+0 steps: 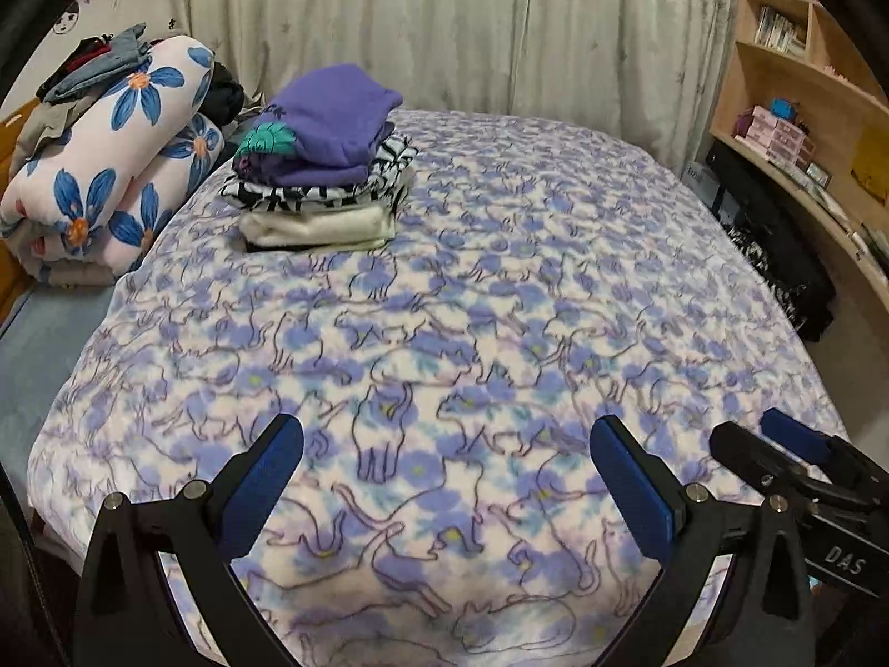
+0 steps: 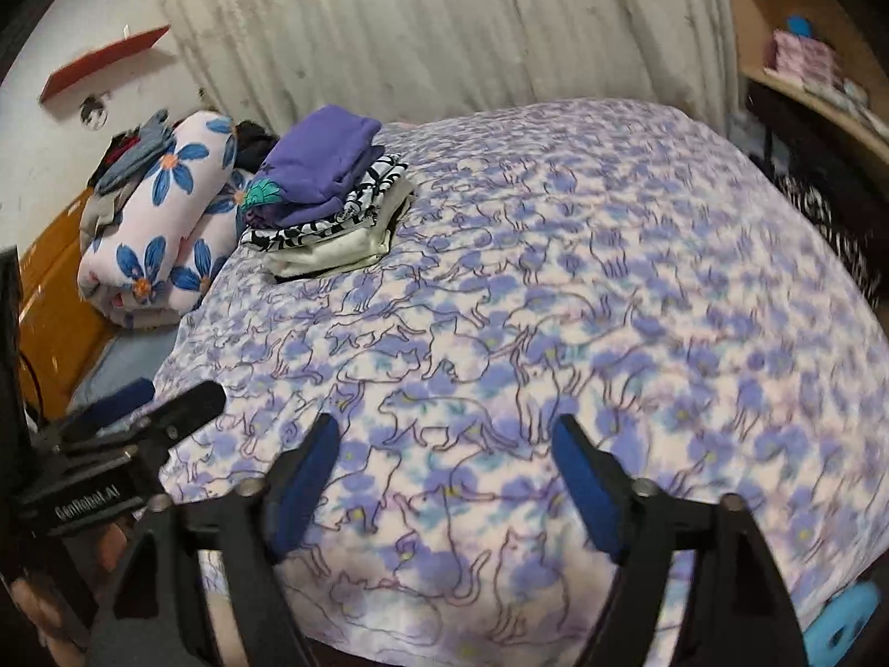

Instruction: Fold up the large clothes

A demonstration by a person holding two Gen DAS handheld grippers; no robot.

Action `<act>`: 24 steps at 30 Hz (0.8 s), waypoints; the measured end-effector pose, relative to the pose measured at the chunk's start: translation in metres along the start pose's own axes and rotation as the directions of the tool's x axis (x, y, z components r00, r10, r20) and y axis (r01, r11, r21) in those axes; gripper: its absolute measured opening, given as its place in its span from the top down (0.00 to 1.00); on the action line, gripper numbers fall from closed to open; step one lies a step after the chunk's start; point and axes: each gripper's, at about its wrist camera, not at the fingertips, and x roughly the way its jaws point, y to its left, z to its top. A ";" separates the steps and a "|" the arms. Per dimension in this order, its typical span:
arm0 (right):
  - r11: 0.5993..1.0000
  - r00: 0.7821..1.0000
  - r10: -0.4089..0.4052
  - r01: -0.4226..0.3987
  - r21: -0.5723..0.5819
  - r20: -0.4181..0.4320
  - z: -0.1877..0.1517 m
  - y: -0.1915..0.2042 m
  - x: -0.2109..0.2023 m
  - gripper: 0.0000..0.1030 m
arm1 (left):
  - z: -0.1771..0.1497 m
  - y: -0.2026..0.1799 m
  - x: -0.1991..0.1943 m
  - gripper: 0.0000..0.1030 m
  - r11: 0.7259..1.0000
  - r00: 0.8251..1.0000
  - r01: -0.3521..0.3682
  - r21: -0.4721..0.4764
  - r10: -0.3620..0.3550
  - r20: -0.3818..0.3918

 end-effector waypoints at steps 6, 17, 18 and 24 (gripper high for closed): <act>0.999 0.999 -0.048 0.048 0.005 -0.008 -0.017 -0.002 0.014 0.17 | -0.022 0.004 0.019 0.01 0.999 0.999 -0.021 -0.024 0.020 -0.042; 0.998 0.997 -0.057 0.058 0.013 -0.049 -0.035 -0.001 0.024 0.17 | -0.039 0.003 0.025 0.01 1.000 0.997 -0.027 -0.015 0.026 -0.066; 0.998 0.997 -0.055 0.056 0.016 -0.048 -0.035 -0.001 0.023 0.17 | -0.039 0.002 0.025 0.01 1.000 0.997 -0.024 -0.014 0.023 -0.069; 0.998 0.997 -0.068 0.068 0.004 -0.047 -0.036 0.000 0.025 0.17 | -0.041 0.004 0.029 0.01 1.000 0.996 -0.014 -0.019 0.013 -0.085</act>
